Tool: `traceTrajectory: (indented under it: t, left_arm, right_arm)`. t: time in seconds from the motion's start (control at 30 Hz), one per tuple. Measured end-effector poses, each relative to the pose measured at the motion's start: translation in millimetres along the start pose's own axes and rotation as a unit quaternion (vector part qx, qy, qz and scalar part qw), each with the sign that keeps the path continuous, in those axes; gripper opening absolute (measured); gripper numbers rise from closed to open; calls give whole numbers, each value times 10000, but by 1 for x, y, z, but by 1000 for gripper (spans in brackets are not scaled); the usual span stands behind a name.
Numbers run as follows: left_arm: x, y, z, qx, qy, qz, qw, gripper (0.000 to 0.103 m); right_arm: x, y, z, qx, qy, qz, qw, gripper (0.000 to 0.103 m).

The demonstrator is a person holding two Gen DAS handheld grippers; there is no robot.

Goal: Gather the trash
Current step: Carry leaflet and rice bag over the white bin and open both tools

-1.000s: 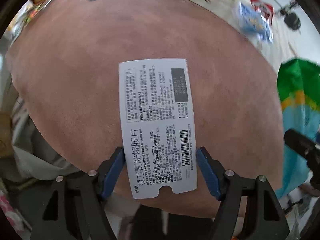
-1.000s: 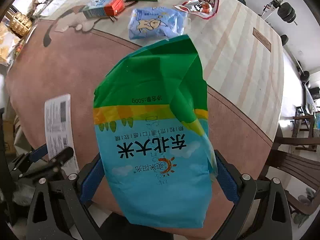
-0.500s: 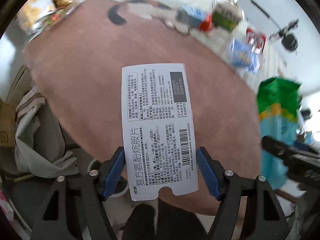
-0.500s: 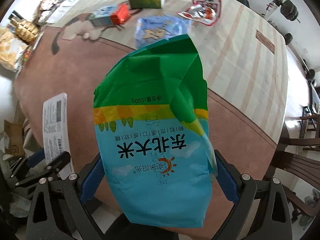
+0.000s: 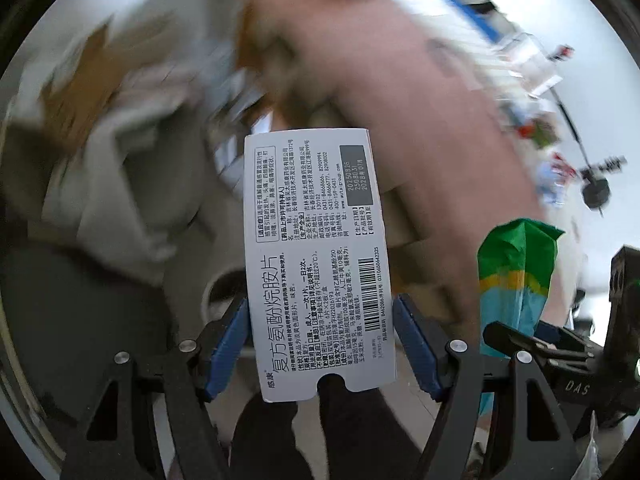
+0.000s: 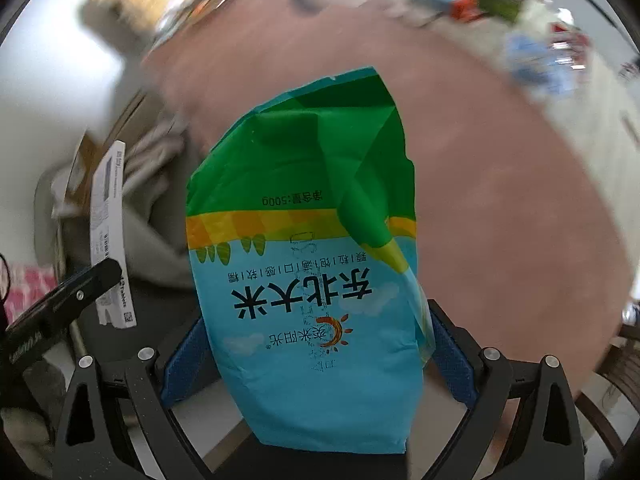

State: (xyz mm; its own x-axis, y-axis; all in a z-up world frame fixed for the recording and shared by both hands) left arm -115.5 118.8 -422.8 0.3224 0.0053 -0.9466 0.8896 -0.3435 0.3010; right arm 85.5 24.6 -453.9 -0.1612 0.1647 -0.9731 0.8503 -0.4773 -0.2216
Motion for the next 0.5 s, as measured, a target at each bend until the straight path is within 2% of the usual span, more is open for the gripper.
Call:
traceTrajectory:
  t: [0.1, 0.2, 0.3, 0.43, 0.5]
  left_arm:
    - [47, -59, 23, -537, -431, -33, 9976, 70]
    - [109, -106, 47, -970, -853, 21, 9916, 70]
    - [176, -137, 68, -1266, -1312, 158, 9831, 70]
    - [257, -169, 88, -1442, -1651, 122, 9756, 71]
    - [284, -185, 94, -1544, -1717, 89, 9729, 80]
  right_arm:
    - [64, -28, 22, -215, -437, -68, 9988, 99]
    - [137, -43, 41, -429, -828, -40, 9956, 99]
    - [209, -45, 58, -467, -1176, -128, 9919, 99]
    - [304, -40, 74, -324, -1527, -307, 9873, 99]
    - [348, -35, 83, -242, -1730, -423, 9837, 99]
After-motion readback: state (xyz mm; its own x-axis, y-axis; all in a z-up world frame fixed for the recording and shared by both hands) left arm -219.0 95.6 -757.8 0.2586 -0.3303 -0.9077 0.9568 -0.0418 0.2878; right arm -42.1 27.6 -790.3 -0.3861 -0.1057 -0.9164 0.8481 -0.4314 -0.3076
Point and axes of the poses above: each gripper's, at about its wrist camera, not at the fingertips, and x roughly the way its jaws point, y to its right, z to its underside, the point moved 8 cm from there along x, roughly the way its jaws point, and after that the axes turned 2 degrees about -x, right-handed, at the moved point
